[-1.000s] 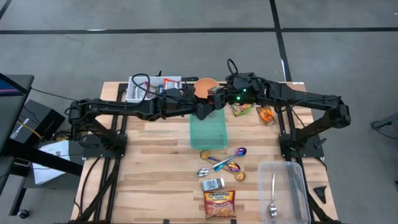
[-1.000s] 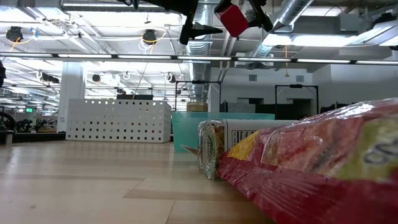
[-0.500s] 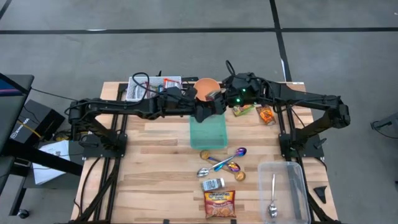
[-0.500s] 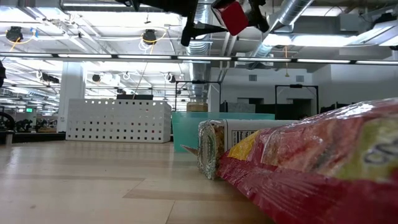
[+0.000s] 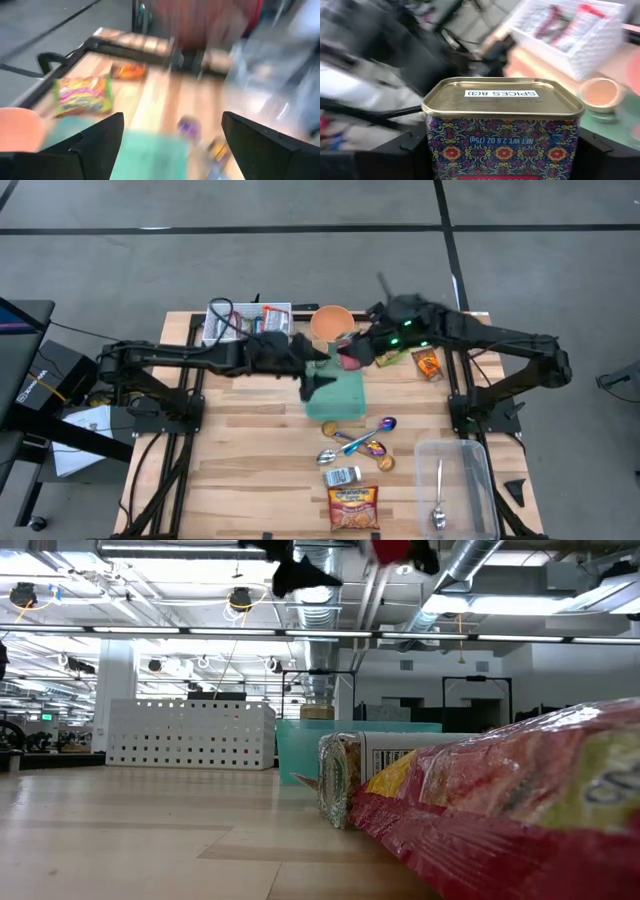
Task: Pick & Place Food Item
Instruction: Put the red seasoning into the blue bin
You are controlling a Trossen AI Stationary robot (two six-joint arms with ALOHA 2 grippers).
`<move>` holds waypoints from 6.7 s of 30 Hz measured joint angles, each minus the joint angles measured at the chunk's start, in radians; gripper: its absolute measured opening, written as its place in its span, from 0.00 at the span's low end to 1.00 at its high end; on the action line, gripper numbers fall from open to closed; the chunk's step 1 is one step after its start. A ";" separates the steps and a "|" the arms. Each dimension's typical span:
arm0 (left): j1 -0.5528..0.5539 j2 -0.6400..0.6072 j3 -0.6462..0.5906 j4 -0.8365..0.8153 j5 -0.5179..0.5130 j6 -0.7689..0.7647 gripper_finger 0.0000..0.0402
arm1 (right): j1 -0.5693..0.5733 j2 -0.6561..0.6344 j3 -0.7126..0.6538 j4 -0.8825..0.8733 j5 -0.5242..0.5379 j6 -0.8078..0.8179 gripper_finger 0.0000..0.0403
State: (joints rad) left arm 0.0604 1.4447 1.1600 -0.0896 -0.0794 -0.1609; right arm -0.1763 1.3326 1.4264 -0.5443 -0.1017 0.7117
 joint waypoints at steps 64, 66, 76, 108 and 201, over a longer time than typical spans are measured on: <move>-0.270 -0.133 0.005 -0.019 0.188 0.519 0.51 | 0.157 0.456 0.158 0.385 -0.862 0.183 0.73; -0.270 -0.133 0.005 -0.019 0.186 0.514 0.51 | 0.158 0.457 0.158 0.394 -0.868 0.188 0.75; -0.277 -0.134 0.005 -0.094 0.212 0.441 0.51 | 0.129 0.457 0.157 0.332 -0.857 0.166 0.88; -0.138 -0.237 -0.442 0.638 0.008 -0.771 0.51 | 0.280 0.069 0.158 -0.061 0.150 -0.691 0.80; -0.081 -0.604 -0.471 0.463 0.275 -0.283 0.02 | 0.072 0.581 0.540 -0.786 0.177 -0.735 0.76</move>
State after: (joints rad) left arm -0.0201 0.8407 0.6888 0.3738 0.1958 -0.4442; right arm -0.1046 1.9136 1.9660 -1.3303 0.0755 -0.0235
